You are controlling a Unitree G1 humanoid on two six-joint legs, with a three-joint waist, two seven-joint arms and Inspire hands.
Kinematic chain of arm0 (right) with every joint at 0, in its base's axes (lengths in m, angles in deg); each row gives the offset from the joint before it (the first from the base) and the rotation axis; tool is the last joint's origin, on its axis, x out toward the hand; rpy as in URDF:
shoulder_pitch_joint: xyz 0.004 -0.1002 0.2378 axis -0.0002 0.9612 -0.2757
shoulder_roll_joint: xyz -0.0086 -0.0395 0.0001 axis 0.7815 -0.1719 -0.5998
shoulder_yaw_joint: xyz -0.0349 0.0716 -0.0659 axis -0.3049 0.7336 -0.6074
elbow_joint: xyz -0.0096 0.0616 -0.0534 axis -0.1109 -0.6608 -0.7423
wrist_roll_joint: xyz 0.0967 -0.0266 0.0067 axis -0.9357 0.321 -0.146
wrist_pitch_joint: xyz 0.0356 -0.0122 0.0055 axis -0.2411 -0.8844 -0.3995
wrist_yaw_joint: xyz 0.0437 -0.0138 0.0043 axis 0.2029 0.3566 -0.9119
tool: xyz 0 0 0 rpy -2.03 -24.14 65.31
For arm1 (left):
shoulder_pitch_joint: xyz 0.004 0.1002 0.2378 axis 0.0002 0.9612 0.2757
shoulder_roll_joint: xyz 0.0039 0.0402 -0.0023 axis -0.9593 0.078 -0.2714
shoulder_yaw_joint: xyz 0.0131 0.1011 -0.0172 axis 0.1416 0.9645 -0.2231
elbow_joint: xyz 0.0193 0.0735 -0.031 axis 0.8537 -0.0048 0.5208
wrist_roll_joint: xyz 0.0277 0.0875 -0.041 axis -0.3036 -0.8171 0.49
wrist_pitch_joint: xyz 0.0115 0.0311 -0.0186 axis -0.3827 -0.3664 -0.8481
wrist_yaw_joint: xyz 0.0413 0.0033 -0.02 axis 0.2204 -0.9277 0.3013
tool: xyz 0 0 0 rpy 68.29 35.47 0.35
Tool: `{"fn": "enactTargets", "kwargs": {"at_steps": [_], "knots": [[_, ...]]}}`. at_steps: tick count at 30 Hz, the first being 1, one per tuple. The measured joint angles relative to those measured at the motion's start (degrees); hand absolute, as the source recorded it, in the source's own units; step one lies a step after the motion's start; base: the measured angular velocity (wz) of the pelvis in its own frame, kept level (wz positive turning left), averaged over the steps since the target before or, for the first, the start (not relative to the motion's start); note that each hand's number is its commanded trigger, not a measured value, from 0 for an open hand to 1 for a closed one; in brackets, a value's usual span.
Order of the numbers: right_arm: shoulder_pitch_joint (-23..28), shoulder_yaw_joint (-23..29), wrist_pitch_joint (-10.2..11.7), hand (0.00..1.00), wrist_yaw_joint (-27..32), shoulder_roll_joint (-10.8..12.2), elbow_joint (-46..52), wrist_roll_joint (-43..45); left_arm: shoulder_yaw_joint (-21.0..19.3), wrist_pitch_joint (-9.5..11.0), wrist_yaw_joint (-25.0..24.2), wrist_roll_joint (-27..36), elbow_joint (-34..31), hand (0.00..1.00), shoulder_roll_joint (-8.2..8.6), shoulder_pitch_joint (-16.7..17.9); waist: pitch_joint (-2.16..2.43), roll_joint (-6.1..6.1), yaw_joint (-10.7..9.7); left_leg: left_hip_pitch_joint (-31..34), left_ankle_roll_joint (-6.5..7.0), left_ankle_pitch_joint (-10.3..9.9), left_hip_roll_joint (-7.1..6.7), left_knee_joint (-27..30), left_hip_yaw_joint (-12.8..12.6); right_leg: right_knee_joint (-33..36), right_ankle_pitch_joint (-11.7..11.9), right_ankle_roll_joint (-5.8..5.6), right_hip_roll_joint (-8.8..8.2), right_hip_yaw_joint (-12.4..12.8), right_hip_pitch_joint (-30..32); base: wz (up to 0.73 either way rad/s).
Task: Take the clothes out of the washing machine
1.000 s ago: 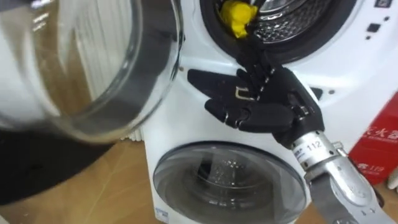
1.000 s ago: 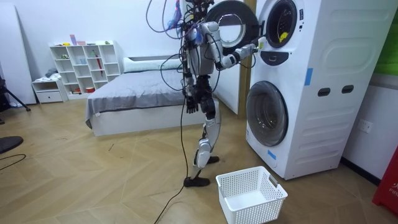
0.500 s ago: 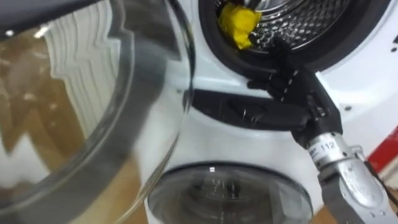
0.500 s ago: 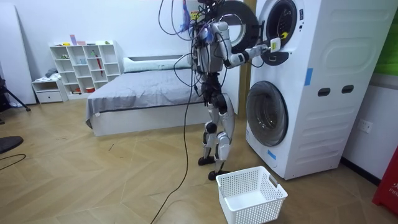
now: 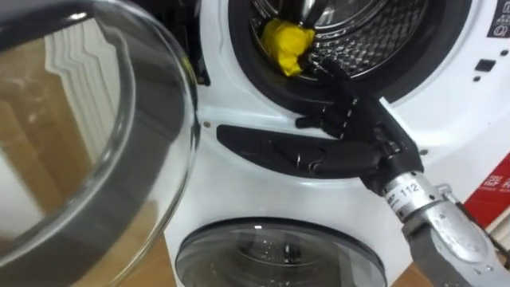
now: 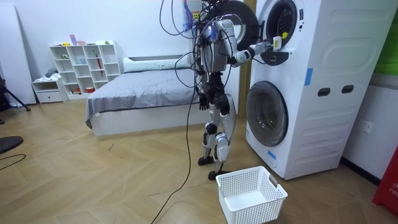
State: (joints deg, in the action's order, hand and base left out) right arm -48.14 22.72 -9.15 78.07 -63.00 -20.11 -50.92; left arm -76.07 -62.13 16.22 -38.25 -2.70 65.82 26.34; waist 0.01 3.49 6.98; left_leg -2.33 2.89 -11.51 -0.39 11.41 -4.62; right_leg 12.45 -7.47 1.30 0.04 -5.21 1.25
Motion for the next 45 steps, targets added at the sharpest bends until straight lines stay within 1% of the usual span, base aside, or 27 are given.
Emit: {"fn": "enactTargets", "kwargs": {"at_steps": [2, 3, 4, 5, 6, 7, 8, 9, 10, 11, 14, 18, 21, 27, 34, 36, 37, 38, 40, 42, 43, 45], "knots": [[0.0, 0.3, -0.2, 0.0, 0.0, -0.4, 1.7, -0.7, -0.4, 0.0, 0.0, 0.0, 0.0, 0.0, 0.51, -0.2, 0.01, 0.01, -0.6, 0.4, 0.0, 0.0, 0.08, -0.1, 0.0, 0.0, 0.0, 0.03, 0.01, 0.0, 0.5, 0.0], [-0.4, 1.4, -0.2, 0.0, 0.0, -0.4, 3.9, -1.3, -1.4, 0.0, 0.0, 0.0, -0.3, 0.0, 0.97, -0.3, 0.04, 0.0, -0.7, 0.9, 0.0, 0.0, 0.08, -0.1, 0.0, 0.0, 0.0, 0.03, -0.01, -0.1, 1.0, 0.0], [-1.1, 2.1, -0.1, 0.0, 0.0, -0.4, 4.9, -1.8, -1.8, 0.0, 0.0, 0.0, -0.4, 0.0, 1.13, -0.3, 0.04, 0.0, -0.8, 1.0, 0.0, 0.0, 0.08, -0.1, 0.0, 0.0, 0.0, 0.03, -0.01, -0.1, 1.1, 0.0], [-3.0, 3.6, 0.0, 0.0, 0.1, -0.4, 6.4, -3.8, -2.3, 0.1, 0.0, -0.1, -0.5, 0.0, 1.19, -0.2, 0.05, -0.01, -1.1, 1.0, 0.0, 0.0, 0.14, -0.2, 0.0, 0.0, 0.0, 0.03, 0.05, -0.1, 1.1, 0.0], [-5.1, 5.0, 0.8, 0.0, 0.2, -0.4, 7.4, -6.7, -2.6, 0.2, 0.0, 0.0, -0.7, 0.0, 1.17, -0.3, 0.05, 0.0, -1.3, 0.6, -0.02, 0.0, 0.19, -0.5, 0.0, -0.3, 0.0, 0.03, 0.14, -0.1, 0.7, 0.0], [-5.9, 5.6, 1.3, 0.0, 0.2, -0.4, 8.0, -7.9, -2.7, 0.2, 0.0, 0.0, -0.7, 0.0, 1.16, -0.3, 0.09, -0.01, -1.5, 0.5, -0.02, 0.0, 0.23, -0.7, 0.0, -0.5, 0.0, 0.05, 0.19, -0.1, 0.3, 0.04], [-6.7, 6.3, 2.7, 0.0, -0.1, -0.4, 9.5, -9.7, -3.2, 0.4, 0.0, 0.0, -0.7, 0.0, 1.16, -0.2, 0.1, 0.0, -1.7, -0.2, -0.09, -0.1, 0.34, -1.2, 0.0, -1.1, 0.0, 0.06, 0.3, -0.3, -0.6, 0.06], [-6.7, 6.7, 3.9, 0.0, -0.7, -0.4, 10.7, -10.6, -3.4, 0.4, 0.0, 0.0, -0.7, 0.0, 1.04, 0.1, 0.08, -0.05, -1.8, -1.1, -0.17, -0.1, 0.5, -1.6, 0.0, -1.3, 0.0, 0.06, 0.44, -0.6, -1.3, 0.06], [-6.7, 6.7, 4.5, 0.0, -1.1, -0.4, 11.0, -10.9, -3.4, 0.4, 0.0, 0.0, -0.7, 0.0, 0.95, 0.3, 0.11, -0.09, -1.8, -1.4, -0.21, -0.1, 0.56, -1.8, 0.0, -1.5, 0.0, 0.07, 0.5, -0.7, -1.7, 0.04], [-6.7, 6.7, 4.9, 0.0, -1.9, -0.4, 11.5, -11.4, -3.4, 0.4, 0.0, 0.0, -0.7, 0.0, 0.83, 0.6, 0.25, 0.02, -2.0, -1.8, -0.36, -0.3, 0.67, -1.9, 0.0, -1.9, 0.0, 0.07, 0.61, -0.9, -2.3, 0.0], [-6.7, 6.7, 5.0, 0.0, -3.5, -0.4, 11.5, -12.2, -3.4, 0.4, 0.0, 0.0, -0.7, 0.0, 0.83, 1.1, 0.24, 0.0, -1.9, -2.3, -0.52, -0.4, 0.86, -2.0, 0.1, -1.9, 0.0, 0.08, 0.86, -0.6, -2.6, -0.03], [-6.7, 6.7, 5.0, 0.0, -5.0, -0.4, 11.5, -15.1, -3.4, 0.3, -0.1, 0.0, -0.7, 0.0, 0.77, 1.9, 0.02, -0.4, -2.1, -2.3, -0.61, -0.5, 0.94, -1.9, 0.1, -1.9, 0.0, 0.09, 0.91, -0.8, -2.6, -0.01], [-6.7, 6.7, 5.0, 0.0, -6.2, -0.3, 11.5, -16.8, -3.4, 0.2, 0.0, 0.0, -0.7, 0.0, 0.76, 2.4, 0.06, -0.5, -2.1, -2.2, -0.72, -0.6, 1.09, -1.9, 0.1, -1.9, 0.0, 0.09, 1.02, -1.0, -2.6, 0.0], [-6.7, 6.7, 5.0, 0.0, -8.3, -0.3, 11.6, -16.1, -3.4, 0.2, 0.0, -0.1, -0.5, 0.0, 0.77, 2.2, 0.14, -0.5, -2.1, -2.2, -0.75, -0.6, 1.19, -1.9, 0.1, -1.9, 0.0, 0.09, 1.09, -1.1, -2.6, 0.0], [-6.7, 6.7, 5.0, 0.0, -8.4, -0.2, 11.5, -16.2, -3.3, 0.2, 0.0, 0.1, -0.6, 0.0, 0.77, 2.0, 0.19, -0.42, -2.2, -2.4, -0.74, -0.6, 1.15, -1.9, 0.0, -1.9, 0.0, 0.1, 1.07, -1.1, -2.8, 0.0], [-6.7, 6.6, 5.0, 0.0, -8.3, -0.2, 11.0, -15.8, -3.4, 0.2, 0.0, 0.0, -0.8, 0.0, 0.75, 2.1, 0.15, -0.4, -2.0, -2.7, -0.75, -0.6, 1.18, -1.9, 0.0, -1.9, 0.0, 0.1, 1.07, -1.1, -3.1, 0.0], [-6.7, 6.5, 5.1, 0.0, -8.3, -0.2, 10.7, -15.2, -3.4, 0.2, 0.0, 0.0, -0.8, 0.0, 0.73, 2.1, 0.05, -0.34, -1.9, -2.8, -0.75, -0.6, 1.18, -1.9, 0.1, -2.0, 0.0, 0.1, 1.07, -1.1, -3.2, 0.0], [-6.7, 5.9, 5.1, 0.0, -8.1, -0.2, 9.5, -13.5, -3.4, 0.0, 0.0, 0.0, -0.7, 0.0, 0.69, 2.1, 0.05, -0.23, -1.9, -3.0, -0.75, -0.6, 1.2, -1.9, 0.1, -1.9, 0.0, 0.1, 1.08, -1.2, -3.4, 0.0], [-6.7, 4.7, 5.1, 0.0, -8.0, -0.2, 7.5, -11.1, -3.2, -0.2, 0.0, 0.0, -0.8, 0.0, 0.62, 2.0, 0.04, 0.2, -1.9, -3.0, -0.75, -0.6, 1.2, -2.0, 0.2, -1.9, 0.0, 0.1, 1.06, -1.3, -3.5, 0.0], [-6.7, 4.2, 4.8, 0.0, -7.6, -0.2, 4.2, -9.0, -3.1, -1.1, 0.0, 0.0, -0.8, 0.0, 0.61, 1.8, 0.06, 0.94, -1.6, -2.8, -0.77, -0.7, 1.17, -1.9, 0.3, -1.9, 0.0, 0.1, 1.02, -1.4, -3.5, 0.0], [-6.7, 4.2, 4.7, 0.0, -7.3, -0.2, 3.4, -8.8, -3.2, -1.2, 0.0, 0.0, -0.8, 0.0, 0.61, 1.8, 0.03, 1.03, -1.6, -2.8, -0.77, -0.7, 1.15, -1.8, 0.3, -1.9, 0.0, 0.1, 1.01, -1.4, -3.5, 0.0], [-6.7, 4.2, 3.9, 0.0, -6.2, -0.2, 2.0, -8.2, -3.2, -1.9, 0.0, 0.0, -0.8, 0.0, 0.3, 1.9, 0.05, 1.5, -1.0, -2.7, -0.77, -0.7, 1.13, -1.8, 0.4, -1.9, 0.0, 0.1, 0.96, -1.7, -3.4, 0.0]]}}
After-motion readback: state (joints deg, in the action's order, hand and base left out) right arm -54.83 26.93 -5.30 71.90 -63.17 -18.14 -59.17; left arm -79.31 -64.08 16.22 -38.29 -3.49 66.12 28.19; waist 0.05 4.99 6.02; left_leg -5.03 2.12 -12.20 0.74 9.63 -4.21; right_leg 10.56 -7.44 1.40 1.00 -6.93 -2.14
